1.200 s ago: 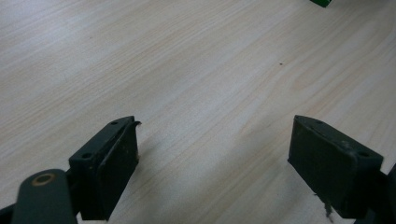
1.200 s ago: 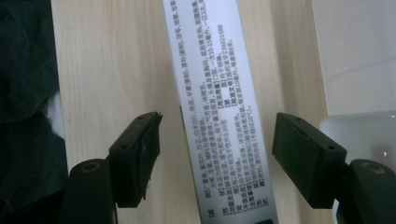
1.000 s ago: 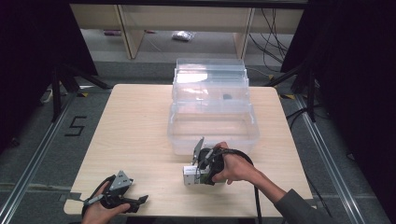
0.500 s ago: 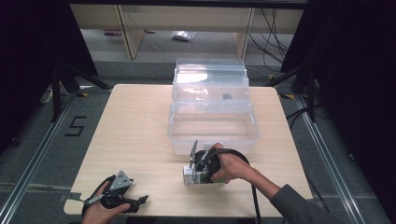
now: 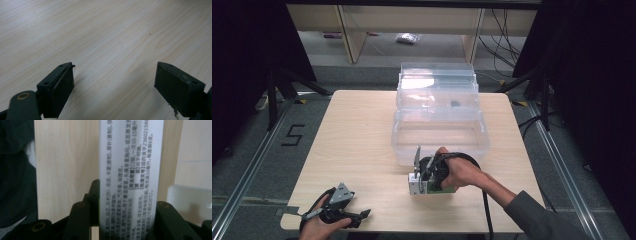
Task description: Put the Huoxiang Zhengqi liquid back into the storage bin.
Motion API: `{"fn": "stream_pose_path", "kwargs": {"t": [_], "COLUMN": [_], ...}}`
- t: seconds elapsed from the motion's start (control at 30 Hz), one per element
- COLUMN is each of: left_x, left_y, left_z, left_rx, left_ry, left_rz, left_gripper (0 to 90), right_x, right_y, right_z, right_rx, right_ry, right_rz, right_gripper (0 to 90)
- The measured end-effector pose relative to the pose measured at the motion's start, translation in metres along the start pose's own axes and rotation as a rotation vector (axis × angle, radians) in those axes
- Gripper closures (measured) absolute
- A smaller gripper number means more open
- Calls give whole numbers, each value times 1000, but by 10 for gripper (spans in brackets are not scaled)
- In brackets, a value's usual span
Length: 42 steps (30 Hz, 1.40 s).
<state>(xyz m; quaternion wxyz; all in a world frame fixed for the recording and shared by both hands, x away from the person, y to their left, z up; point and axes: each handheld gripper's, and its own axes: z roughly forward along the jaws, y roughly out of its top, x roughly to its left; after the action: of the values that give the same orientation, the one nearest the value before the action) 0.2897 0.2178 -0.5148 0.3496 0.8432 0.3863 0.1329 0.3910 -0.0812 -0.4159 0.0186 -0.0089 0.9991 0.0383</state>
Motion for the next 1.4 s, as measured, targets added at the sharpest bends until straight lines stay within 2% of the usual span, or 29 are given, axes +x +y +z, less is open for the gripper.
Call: {"fn": "stream_pose_path", "kwargs": {"t": [0.03,0.07,0.1,0.13,0.2,0.23,0.27,0.3,0.33,0.43,0.47,0.5,0.57,0.6,0.67,0.7,0.73,0.77,0.83,0.87,0.9,0.93,1.03,1.07,1.13,1.2,1.27,1.4], "left_x": [1,1,-1,-1,-1,1,0,0,0,0,0,0,0,0,0,0,0,0,0,0,0,0,0,0,0,0,0,0], "left_y": [0,0,0,0,-1,0,0,0,0,0,0,0,0,0,0,0,0,-1,0,0,-1,0,0,0,0,0,0,0], "left_z": [-2,-1,1,1,1,-1,0,1,1,1,1,1,1,1,1,1,1,1,1,1,1,1,1,1,1,1,1,1], "left_rx": [18,19,-11,-11,-14,10,4,-8,-7,-4,-5,-7,-6,-4,-6,-9,-9,-9,-7,-8,-7,-6,-7,-8,-9,-9,-7,-10], "left_ry": [-10,-13,-5,-5,-7,-11,-11,-2,-3,-4,-3,-3,-3,-4,-2,-2,-2,-2,0,-1,-2,-3,-1,-1,-2,-2,-3,-3], "left_rz": [20,20,-5,-5,-6,22,12,-2,-3,2,1,1,-1,2,2,-4,-4,-2,2,1,-2,0,1,0,1,0,1,-1], "left_gripper": [153,153,153,153,153,153,153,153,153,153,153,153,153,153,153,153,153,153,153,153,153,153,153,153,153,153,153,153], "right_x": [-1,-2,-3,-3,-3,-6,-6,-8,-10,-13,-12,-15,-15,-15,-18,-20,-20,-19,-24,-24,-27,-30,-39,-44,-52,-56,-66,-87], "right_y": [-1,-2,-4,-4,-7,-7,-9,-11,-13,-14,-15,-15,-16,-16,-16,-16,-16,-15,-17,-17,-18,-20,-25,-27,-33,-36,-42,-54], "right_z": [-4,-8,-17,-17,-26,-28,-33,-36,-44,-52,-57,-66,-70,-75,-84,-90,-90,-95,-107,-107,-111,-116,-127,-129,-135,-136,-137,-135], "right_rx": [-10,-27,-38,-38,-55,-67,-75,-85,-96,-107,-106,-120,-124,-127,-127,-134,-134,-119,-121,-121,-129,-132,-130,-138,-132,-145,-153,-104], "right_ry": [7,0,3,3,4,-7,-11,-17,-24,-27,-28,-33,-33,-38,-42,-62,-62,-60,-66,-66,-69,-83,-115,-126,-134,-136,-136,-142], "right_rz": [-6,-21,-11,-11,42,6,26,23,34,23,39,27,28,51,32,24,24,51,61,61,52,69,74,56,114,112,136,205], "right_gripper": [647,647,647,647,647,647,647,647,648,648,649,649,649,649,650,650,650,650,650,650,650,650,650,650,650,650,650,650]}}
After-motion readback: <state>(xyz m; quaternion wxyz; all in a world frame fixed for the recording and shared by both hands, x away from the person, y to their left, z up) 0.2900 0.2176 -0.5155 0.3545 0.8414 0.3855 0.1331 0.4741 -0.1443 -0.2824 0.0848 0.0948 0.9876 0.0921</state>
